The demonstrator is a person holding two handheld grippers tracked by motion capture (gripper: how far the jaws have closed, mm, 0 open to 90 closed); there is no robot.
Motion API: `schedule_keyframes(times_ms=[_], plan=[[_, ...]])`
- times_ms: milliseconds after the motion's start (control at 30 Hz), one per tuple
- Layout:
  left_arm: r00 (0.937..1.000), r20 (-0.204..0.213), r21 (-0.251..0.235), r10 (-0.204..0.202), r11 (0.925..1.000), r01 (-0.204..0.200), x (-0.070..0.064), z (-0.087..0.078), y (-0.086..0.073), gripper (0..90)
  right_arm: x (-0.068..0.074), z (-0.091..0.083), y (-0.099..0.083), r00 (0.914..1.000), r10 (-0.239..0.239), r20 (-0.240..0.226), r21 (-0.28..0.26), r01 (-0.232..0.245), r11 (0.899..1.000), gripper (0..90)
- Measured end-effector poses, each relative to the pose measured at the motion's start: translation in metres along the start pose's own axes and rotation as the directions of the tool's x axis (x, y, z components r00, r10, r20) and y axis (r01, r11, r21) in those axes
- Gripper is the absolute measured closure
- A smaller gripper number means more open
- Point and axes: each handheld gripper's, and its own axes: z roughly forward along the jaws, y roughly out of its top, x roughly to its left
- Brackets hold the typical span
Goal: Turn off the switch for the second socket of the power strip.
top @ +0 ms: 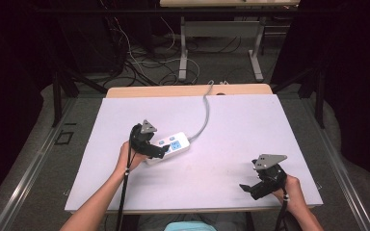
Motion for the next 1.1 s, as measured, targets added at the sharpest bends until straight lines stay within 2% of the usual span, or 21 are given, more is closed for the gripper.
schedule_keyframes(times_ms=[67,200,233,300,333,400,500,533,567,767,967,1067,1100], plan=[[0.9999,-0.002,0.0,0.011,0.9999,-0.011,0.0,-0.001,0.0,0.0,0.0,0.0,0.0,1.0,-0.005,-0.003,0.003,0.005,1.0,1.2],[1.0,-0.005,-0.006,0.004,1.0,-0.004,-0.003,-0.003,-0.002,0.0,0.0,0.0,0.0,1.0,0.001,-0.004,0.003,-0.001,1.0,1.2],[0.9998,-0.006,-0.005,0.02,0.9998,-0.02,-0.003,-0.004,-0.002,0.0,0.0,0.0,0.0,1.0,0.001,-0.004,0.003,-0.001,1.0,1.3],[0.9999,-0.006,-0.012,0.012,0.9999,-0.012,-0.004,-0.004,-0.003,0.0,0.0,0.0,0.0,1.0,-0.006,0.0,0.0,0.006,1.0,1.2],[0.9997,-0.008,0.001,0.021,0.9998,-0.021,-0.004,-0.006,-0.003,0.0,0.0,0.001,0.0,1.0,-0.007,0.0,0.0,0.007,1.0,1.2],[0.9995,-0.009,-0.003,0.029,0.9996,-0.029,-0.004,-0.007,-0.004,0.0,0.0,0.001,0.0,1.0,-0.005,-0.001,0.002,0.005,1.0,1.2],[0.9997,-0.012,-0.011,0.02,0.9997,-0.021,-0.006,-0.009,-0.005,0.0,0.0,0.0,0.0,1.0,-0.009,0.0,-0.001,0.009,1.0,1.2],[0.9997,-0.011,0.004,0.024,0.9997,-0.024,-0.005,-0.01,-0.005,0.0,0.0,0.0,0.0,1.0,0.002,-0.005,0.002,-0.002,1.0,1.2],[0.9997,-0.015,-0.009,0.02,0.9997,-0.021,-0.006,-0.01,-0.006,0.0,0.0,0.0,0.0,1.0,0.002,-0.004,0.002,-0.002,1.0,1.3],[0.9994,-0.022,-0.011,0.026,0.9996,-0.026,-0.007,-0.019,-0.011,0.0,-0.001,0.0,0.0,0.9999,-0.013,-0.005,0.0,0.013,1.0,1.3],[0.999,-0.029,0.005,0.034,0.9994,-0.033,-0.005,-0.03,-0.017,0.0,0.0,0.0,0.0,0.9999,-0.009,-0.005,0.0,0.009,1.0,1.3],[0.9993,-0.029,0.0,0.023,0.9997,-0.023,-0.007,-0.036,-0.02,0.0,0.0,0.0,0.0,1.0,-0.005,-0.003,0.002,0.005,1.0,1.2],[0.9988,-0.038,-0.005,0.032,0.9995,-0.032,-0.007,-0.037,-0.021,0.0,0.0,0.0,0.0,1.0,-0.004,-0.001,0.002,0.004,1.0,1.3]])
